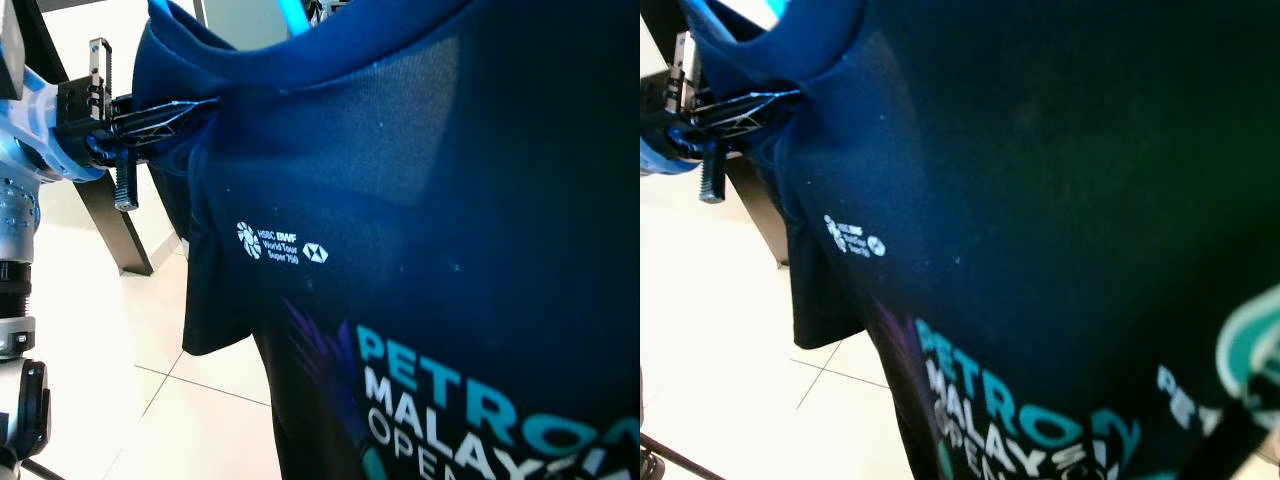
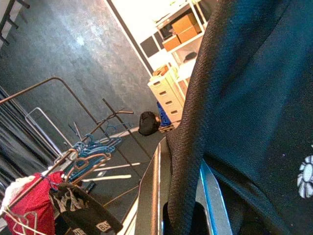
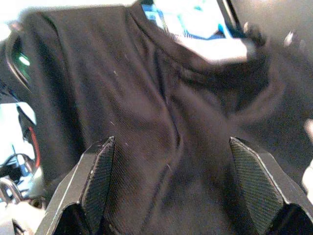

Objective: Hang hanger

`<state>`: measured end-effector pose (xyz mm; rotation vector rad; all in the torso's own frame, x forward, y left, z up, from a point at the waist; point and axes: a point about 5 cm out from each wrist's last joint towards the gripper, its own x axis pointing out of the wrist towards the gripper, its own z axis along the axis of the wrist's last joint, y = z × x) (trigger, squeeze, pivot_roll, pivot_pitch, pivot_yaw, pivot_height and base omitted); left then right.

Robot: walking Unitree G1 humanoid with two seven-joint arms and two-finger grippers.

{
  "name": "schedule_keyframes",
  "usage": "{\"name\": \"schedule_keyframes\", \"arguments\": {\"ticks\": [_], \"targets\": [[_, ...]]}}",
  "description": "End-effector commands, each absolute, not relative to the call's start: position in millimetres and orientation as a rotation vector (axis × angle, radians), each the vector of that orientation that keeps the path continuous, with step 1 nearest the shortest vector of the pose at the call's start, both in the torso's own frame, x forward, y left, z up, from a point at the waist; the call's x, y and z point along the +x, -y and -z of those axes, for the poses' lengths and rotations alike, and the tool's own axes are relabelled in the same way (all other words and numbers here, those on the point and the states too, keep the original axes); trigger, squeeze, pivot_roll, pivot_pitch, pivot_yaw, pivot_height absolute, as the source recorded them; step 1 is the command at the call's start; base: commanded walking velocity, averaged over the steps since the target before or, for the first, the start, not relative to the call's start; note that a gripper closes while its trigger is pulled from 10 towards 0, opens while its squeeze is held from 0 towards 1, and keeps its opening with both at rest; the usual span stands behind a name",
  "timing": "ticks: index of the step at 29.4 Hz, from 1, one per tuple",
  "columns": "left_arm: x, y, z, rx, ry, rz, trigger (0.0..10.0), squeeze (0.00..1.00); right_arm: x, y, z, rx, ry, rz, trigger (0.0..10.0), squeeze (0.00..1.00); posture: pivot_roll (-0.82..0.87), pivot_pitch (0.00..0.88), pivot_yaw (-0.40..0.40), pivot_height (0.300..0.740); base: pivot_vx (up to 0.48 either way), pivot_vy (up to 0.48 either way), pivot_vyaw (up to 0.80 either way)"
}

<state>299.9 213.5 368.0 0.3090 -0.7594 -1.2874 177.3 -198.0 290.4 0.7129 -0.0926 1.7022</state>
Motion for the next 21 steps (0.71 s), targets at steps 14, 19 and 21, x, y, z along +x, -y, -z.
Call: {"name": "schedule_keyframes", "arguments": {"ticks": [14, 19, 21], "targets": [[302.8, -214.6, -365.1, 0.276, 0.767, 1.276, 10.0, 0.00, 168.6, 195.5, -297.6, 0.706, 0.110, -1.730, 10.0, 0.00, -0.07, 0.030, 0.048, 0.740, 0.000, 0.000, 0.00], [305.1, -216.7, -361.5, 0.260, 0.760, 1.266, 10.0, 0.00, 167.9, 196.7, -297.3, 0.710, 0.110, -1.712, 10.0, 0.00, -0.07, 0.031, 0.046, 0.740, 0.000, 0.000, 0.00], [307.0, -219.9, -359.1, 0.248, 0.757, 1.251, 10.0, 0.00, 168.9, 201.0, -293.0, 0.709, 0.087, -1.665, 10.0, 0.00, -0.07, 0.029, 0.044, 0.740, 0.000, 0.000, 0.00]]}}
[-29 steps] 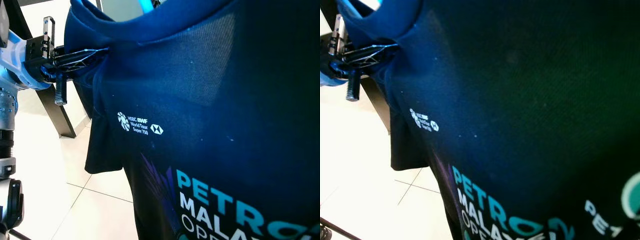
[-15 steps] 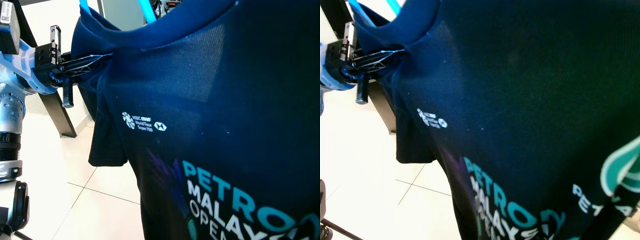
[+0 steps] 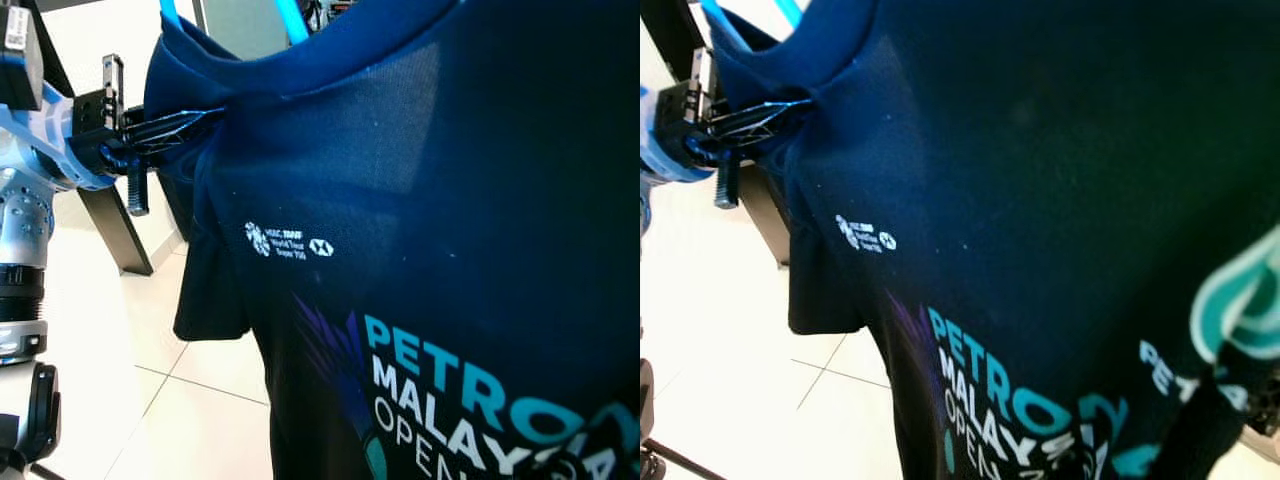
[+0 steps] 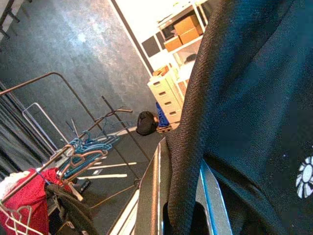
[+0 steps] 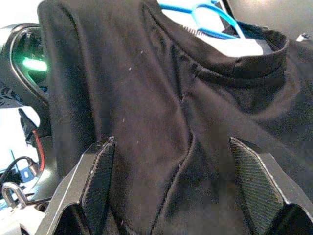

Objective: Hang hanger

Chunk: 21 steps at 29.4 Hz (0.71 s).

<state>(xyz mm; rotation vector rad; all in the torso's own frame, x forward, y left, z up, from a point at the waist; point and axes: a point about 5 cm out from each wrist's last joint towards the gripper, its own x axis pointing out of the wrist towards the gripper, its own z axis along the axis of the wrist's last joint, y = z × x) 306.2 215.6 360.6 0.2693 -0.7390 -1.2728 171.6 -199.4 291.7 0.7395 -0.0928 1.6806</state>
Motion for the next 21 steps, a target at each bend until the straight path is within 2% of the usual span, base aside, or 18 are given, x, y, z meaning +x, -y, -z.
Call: {"name": "schedule_keyframes", "arguments": {"ticks": [1, 5, 8, 14, 15, 21], "targets": [[307.0, -219.9, -359.1, 0.248, 0.757, 1.251, 10.0, 0.00, 168.9, 201.0, -293.0, 0.709, 0.087, -1.665, 10.0, 0.00, -0.07, 0.029, 0.044, 0.740, 0.000, 0.000, 0.00], [307.4, -221.4, -358.5, 0.246, 0.756, 1.245, 10.0, 0.00, 169.5, 203.4, -290.3, 0.709, 0.074, -1.640, 10.0, 0.00, -0.07, 0.027, 0.044, 0.740, 0.000, 0.000, 0.00], [307.3, -224.5, -355.1, 0.237, 0.753, 1.236, 10.0, 0.00, 178.4, 222.4, -270.6, 0.724, 0.009, -1.467, 10.0, 0.00, -0.07, 0.024, 0.043, 0.740, 0.000, 0.000, 0.00], [306.8, -224.9, -350.9, 0.227, 0.744, 1.240, 10.0, 0.00, 181.9, 231.7, -260.0, 0.748, -0.023, -1.389, 10.0, 0.00, -0.07, 0.022, 0.042, 0.740, 0.000, 0.000, 0.00], [306.8, -224.9, -350.9, 0.226, 0.745, 1.239, 10.0, 0.00, 182.7, 231.5, -259.0, 0.752, -0.027, -1.383, 0.0, 0.00, -0.07, 0.022, 0.042, 0.740, 0.000, 0.000, 0.00], [307.1, -225.1, -351.4, 0.225, 0.748, 1.237, 10.0, 0.00, 183.3, 231.0, -257.8, 0.756, -0.033, -1.379, 0.0, 0.00, -0.07, 0.022, 0.042, 0.740, 0.000, 0.000, 0.00]]}}
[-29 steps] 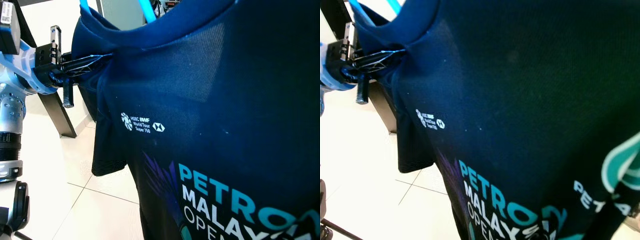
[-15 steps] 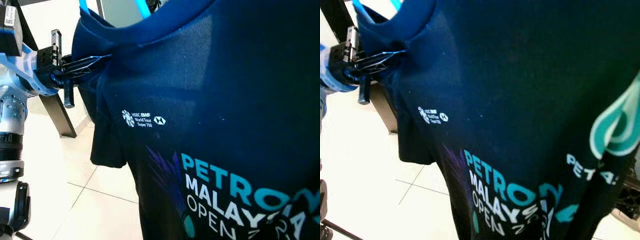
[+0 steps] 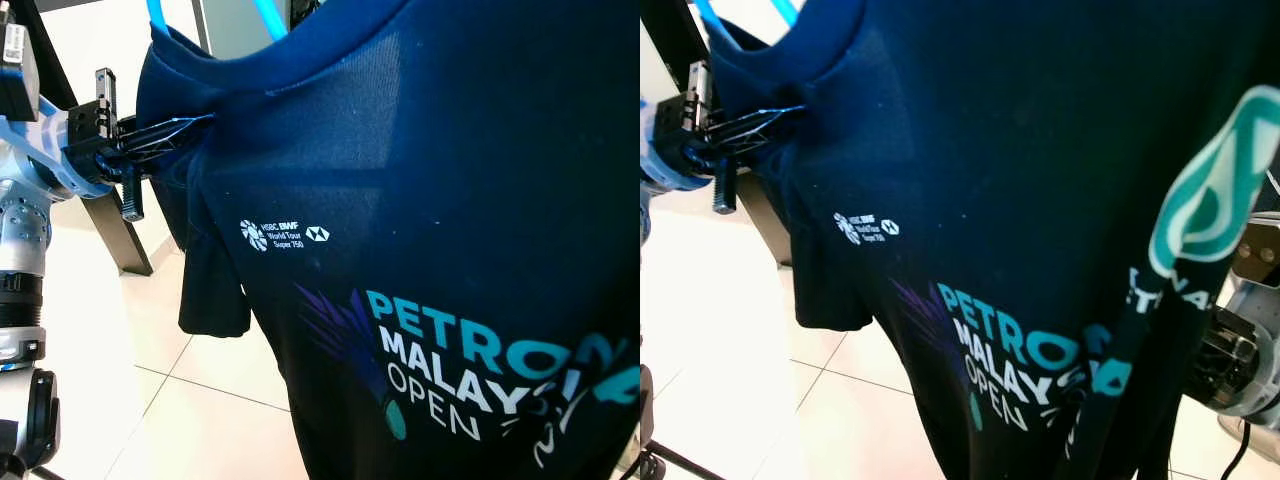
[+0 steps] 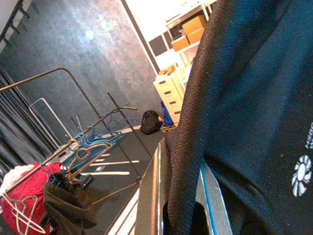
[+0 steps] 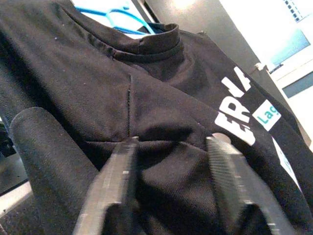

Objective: Hang hanger

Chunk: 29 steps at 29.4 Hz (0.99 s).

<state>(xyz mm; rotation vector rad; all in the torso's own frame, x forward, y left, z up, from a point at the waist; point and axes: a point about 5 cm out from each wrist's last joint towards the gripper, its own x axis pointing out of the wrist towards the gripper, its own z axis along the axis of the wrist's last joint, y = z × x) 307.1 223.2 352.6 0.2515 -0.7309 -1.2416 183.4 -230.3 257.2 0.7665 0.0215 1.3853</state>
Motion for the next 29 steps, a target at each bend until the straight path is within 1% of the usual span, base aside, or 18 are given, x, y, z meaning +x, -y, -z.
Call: {"name": "schedule_keyframes", "arguments": {"ticks": [1, 15, 25, 26, 27, 28, 29], "targets": [[307.1, -225.2, -351.9, 0.227, 0.751, 1.236, 10.0, 0.00, 183.2, 230.7, -257.4, 0.753, -0.038, -1.380, 0.0, 0.00, -0.07, 0.020, 0.040, 0.740, 0.000, 0.000, 0.00], [305.7, -216.6, -350.4, 0.216, 0.760, 1.265, 10.0, 0.00, 189.7, 226.6, -254.9, 0.723, -0.044, -1.407, 0.0, 0.00, -0.08, 0.031, 0.036, 0.740, 0.000, 0.000, 0.00], [305.2, -215.9, -350.7, 0.214, 0.759, 1.267, 10.0, 0.00, 193.6, 228.5, -257.8, 0.713, -0.014, -1.398, 0.0, 0.00, -0.07, 0.032, 0.035, 0.740, 0.000, 0.000, 0.00], [304.9, -215.5, -350.0, 0.213, 0.757, 1.270, 10.0, 0.00, 194.5, 228.8, -264.5, 0.717, 0.035, -1.412, 10.0, 0.00, -0.07, 0.034, 0.036, 0.740, 0.000, 0.000, 0.00], [304.7, -215.0, -349.2, 0.211, 0.755, 1.272, 10.0, 0.00, 195.1, 228.5, -272.1, 0.723, 0.089, -1.428, 10.0, 0.51, -0.07, 0.035, 0.037, 0.740, 0.000, 0.000, 0.00], [304.7, -215.0, -349.2, 0.211, 0.755, 1.272, 10.0, 0.00, 195.1, 228.5, -272.1, 0.723, 0.089, -1.428, 10.0, 0.51, -0.07, 0.035, 0.037, 0.740, 0.000, 0.000, 0.00], [304.6, -214.2, -348.7, 0.208, 0.754, 1.275, 10.0, 0.00, 193.4, 226.2, -279.4, 0.722, 0.125, -1.466, 10.0, 1.00, -0.08, 0.035, 0.037, 0.740, 0.000, 0.000, 0.00]]}}
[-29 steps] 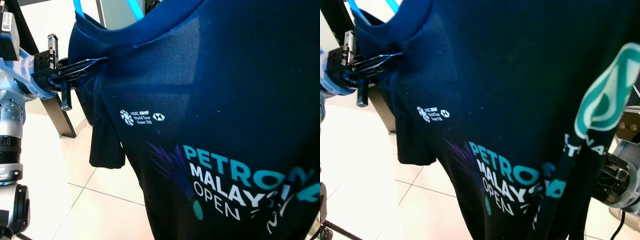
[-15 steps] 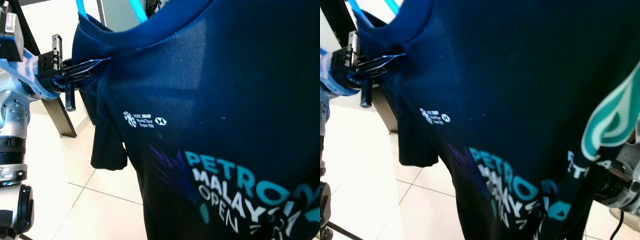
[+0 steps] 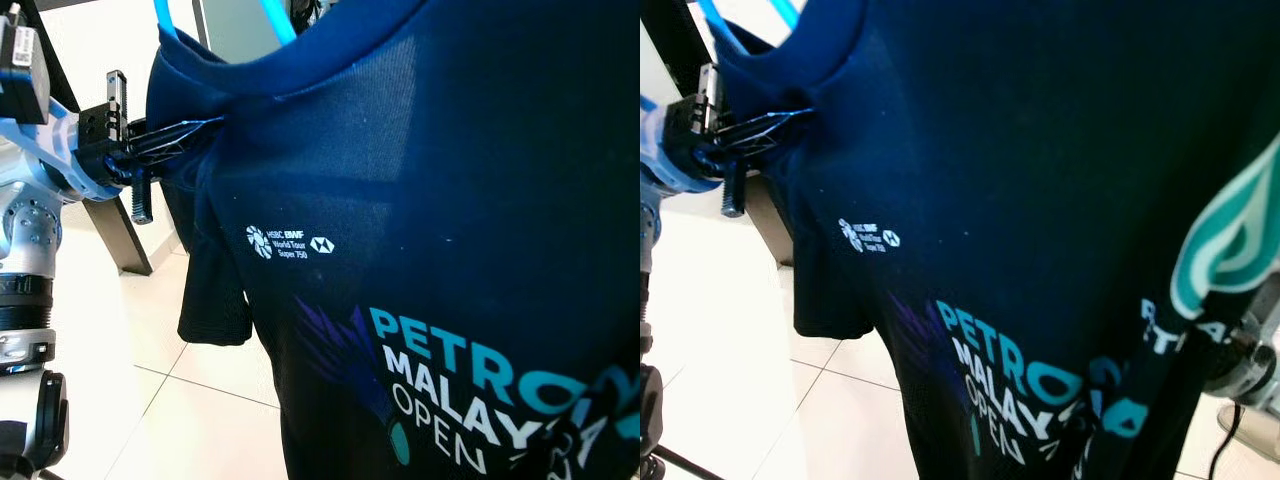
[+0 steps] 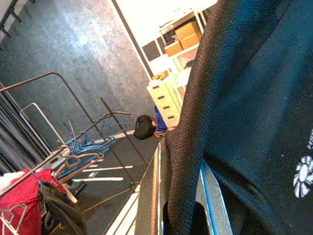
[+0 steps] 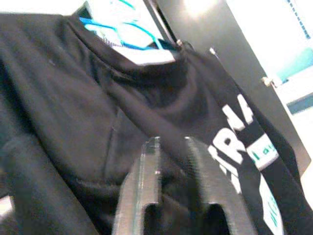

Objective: Hang hanger

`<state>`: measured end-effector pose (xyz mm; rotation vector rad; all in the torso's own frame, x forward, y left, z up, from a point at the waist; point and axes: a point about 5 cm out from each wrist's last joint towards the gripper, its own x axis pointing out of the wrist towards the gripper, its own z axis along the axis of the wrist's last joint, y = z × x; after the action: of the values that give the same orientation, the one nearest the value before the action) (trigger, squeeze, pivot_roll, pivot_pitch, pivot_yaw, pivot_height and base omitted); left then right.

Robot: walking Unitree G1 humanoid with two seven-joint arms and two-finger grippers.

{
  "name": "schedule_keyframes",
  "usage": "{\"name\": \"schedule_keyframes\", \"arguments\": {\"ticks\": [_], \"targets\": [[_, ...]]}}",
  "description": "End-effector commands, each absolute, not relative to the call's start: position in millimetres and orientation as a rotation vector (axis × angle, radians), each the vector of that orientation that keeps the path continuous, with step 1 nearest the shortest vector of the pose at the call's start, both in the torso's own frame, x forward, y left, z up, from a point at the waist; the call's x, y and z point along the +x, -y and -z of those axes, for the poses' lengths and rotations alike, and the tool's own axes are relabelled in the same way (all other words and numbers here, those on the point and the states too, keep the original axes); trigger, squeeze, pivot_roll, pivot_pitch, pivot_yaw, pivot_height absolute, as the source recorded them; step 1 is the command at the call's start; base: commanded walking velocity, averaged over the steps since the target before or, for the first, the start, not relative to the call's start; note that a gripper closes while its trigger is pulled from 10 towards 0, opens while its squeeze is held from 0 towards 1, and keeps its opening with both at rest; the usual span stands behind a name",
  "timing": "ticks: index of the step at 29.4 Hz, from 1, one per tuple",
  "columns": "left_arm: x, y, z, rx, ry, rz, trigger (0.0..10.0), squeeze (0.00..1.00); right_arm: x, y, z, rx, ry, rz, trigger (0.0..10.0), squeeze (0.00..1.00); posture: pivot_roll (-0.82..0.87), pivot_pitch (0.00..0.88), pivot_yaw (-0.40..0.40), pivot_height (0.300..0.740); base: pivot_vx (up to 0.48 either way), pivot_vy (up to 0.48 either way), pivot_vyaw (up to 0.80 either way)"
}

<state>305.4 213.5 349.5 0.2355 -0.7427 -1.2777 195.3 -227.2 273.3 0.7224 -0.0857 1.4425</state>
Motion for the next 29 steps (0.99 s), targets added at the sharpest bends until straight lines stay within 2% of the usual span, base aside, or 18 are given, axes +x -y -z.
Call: {"name": "schedule_keyframes", "arguments": {"ticks": [1, 7, 13, 14, 15, 16, 20, 29], "targets": [[304.7, -213.3, -348.6, 0.206, 0.756, 1.278, 10.0, 0.00, 191.4, 222.7, -283.8, 0.721, 0.141, -1.501, 10.0, 1.00, -0.08, 0.035, 0.037, 0.740, 0.000, 0.000, 0.00], [305.1, -211.1, -349.1, 0.201, 0.761, 1.283, 10.0, 0.00, 188.6, 216.6, -286.5, 0.731, 0.147, -1.547, 10.0, 1.00, -0.08, 0.035, 0.037, 0.740, 0.000, 0.000, 0.00], [304.9, -206.7, -349.1, 0.190, 0.771, 1.294, 10.0, 0.00, 190.2, 194.6, -264.7, 0.724, 0.019, -1.527, 10.0, 1.00, -0.08, 0.036, 0.038, 0.740, 0.000, 0.000, 0.00], [304.7, -206.0, -349.5, 0.188, 0.773, 1.296, 10.0, 0.00, 188.8, 187.9, -257.3, 0.707, -0.037, -1.533, 10.0, 0.06, -0.08, 0.037, 0.037, 0.740, 0.000, 0.000, 0.00], [304.7, -206.0, -349.5, 0.188, 0.773, 1.296, 10.0, 0.00, 188.8, 187.9, -257.3, 0.707, -0.037, -1.533, 10.0, 0.06, -0.08, 0.037, 0.037, 0.740, 0.000, 0.000, 0.00], [304.5, -205.1, -350.1, 0.186, 0.777, 1.298, 10.0, 0.00, 186.3, 182.8, -251.6, 0.711, -0.078, -1.549, 10.0, 0.00, -0.08, 0.037, 0.037, 0.740, 0.000, 0.000, 0.00], [304.1, -203.7, -351.1, 0.185, 0.781, 1.299, 10.0, 0.00, 181.6, 178.2, -247.3, 0.737, -0.116, -1.579, 10.0, 0.00, -0.08, 0.037, 0.037, 0.740, 0.000, 0.000, 0.00], [304.4, -202.1, -351.3, 0.180, 0.787, 1.305, 10.0, 0.00, 178.7, 181.0, -253.5, 0.805, -0.077, -1.615, 10.0, 0.00, -0.08, 0.037, 0.039, 0.740, 0.000, 0.000, 0.00]]}}
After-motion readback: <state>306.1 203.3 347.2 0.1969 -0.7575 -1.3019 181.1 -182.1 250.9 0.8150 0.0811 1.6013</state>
